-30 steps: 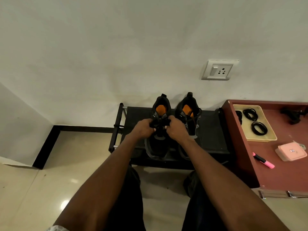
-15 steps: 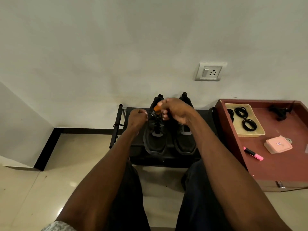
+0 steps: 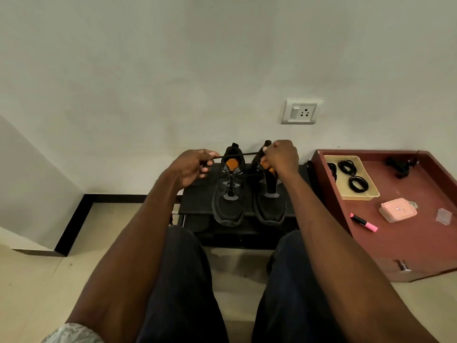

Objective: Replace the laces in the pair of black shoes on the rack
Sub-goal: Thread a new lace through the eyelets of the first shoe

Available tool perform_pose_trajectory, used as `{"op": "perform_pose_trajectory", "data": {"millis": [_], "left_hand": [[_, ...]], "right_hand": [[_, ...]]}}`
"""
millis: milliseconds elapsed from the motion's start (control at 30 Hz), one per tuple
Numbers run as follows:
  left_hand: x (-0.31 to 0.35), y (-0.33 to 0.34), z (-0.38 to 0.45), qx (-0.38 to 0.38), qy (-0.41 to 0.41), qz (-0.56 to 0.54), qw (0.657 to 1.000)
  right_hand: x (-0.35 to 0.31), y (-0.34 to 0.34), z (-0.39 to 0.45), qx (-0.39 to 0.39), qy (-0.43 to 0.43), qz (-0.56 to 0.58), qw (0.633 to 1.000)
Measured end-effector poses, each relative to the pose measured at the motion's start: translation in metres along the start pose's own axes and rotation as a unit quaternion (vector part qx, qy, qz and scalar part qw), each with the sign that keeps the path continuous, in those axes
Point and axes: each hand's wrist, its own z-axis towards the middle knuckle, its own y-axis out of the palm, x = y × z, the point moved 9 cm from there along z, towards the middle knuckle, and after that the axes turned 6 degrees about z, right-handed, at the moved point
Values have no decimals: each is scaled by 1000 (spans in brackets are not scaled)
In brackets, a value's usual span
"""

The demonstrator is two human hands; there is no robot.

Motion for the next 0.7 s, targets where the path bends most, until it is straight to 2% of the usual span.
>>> {"op": "perform_pose_trajectory", "data": {"millis": [67, 133, 200, 233, 267, 333, 400, 433, 567, 700], "left_hand": [[-3, -14, 3, 38, -3, 53, 998], [-5, -19, 8, 62, -8, 79, 995], [-8, -17, 14, 75, -11, 101, 992], [-9, -13, 17, 72, -9, 116, 991], [-9, -7, 18, 62, -4, 134, 989], [-9, 11, 22, 28, 14, 164, 986], [-8, 22, 24, 6, 30, 176, 984], [-8, 24, 26, 5, 35, 179, 983], [-18, 12, 34, 26, 28, 163, 986], [-33, 17, 40, 2, 9, 101, 995]], "right_hand": [[20, -18, -3, 53, 33, -98, 993], [38, -23, -10, 80, 72, -143, 984], [41, -15, -19, 87, 66, -238, 965], [38, -3, -19, 79, 34, -269, 959], [29, 13, -19, 56, -13, -264, 963], [15, 57, -18, -60, -81, -130, 986], [11, 96, -26, -200, -63, -6, 978], [10, 105, -29, -230, -56, 14, 971], [26, 110, -17, -197, -44, 13, 979], [45, 109, -2, -144, -34, -71, 986]]}}
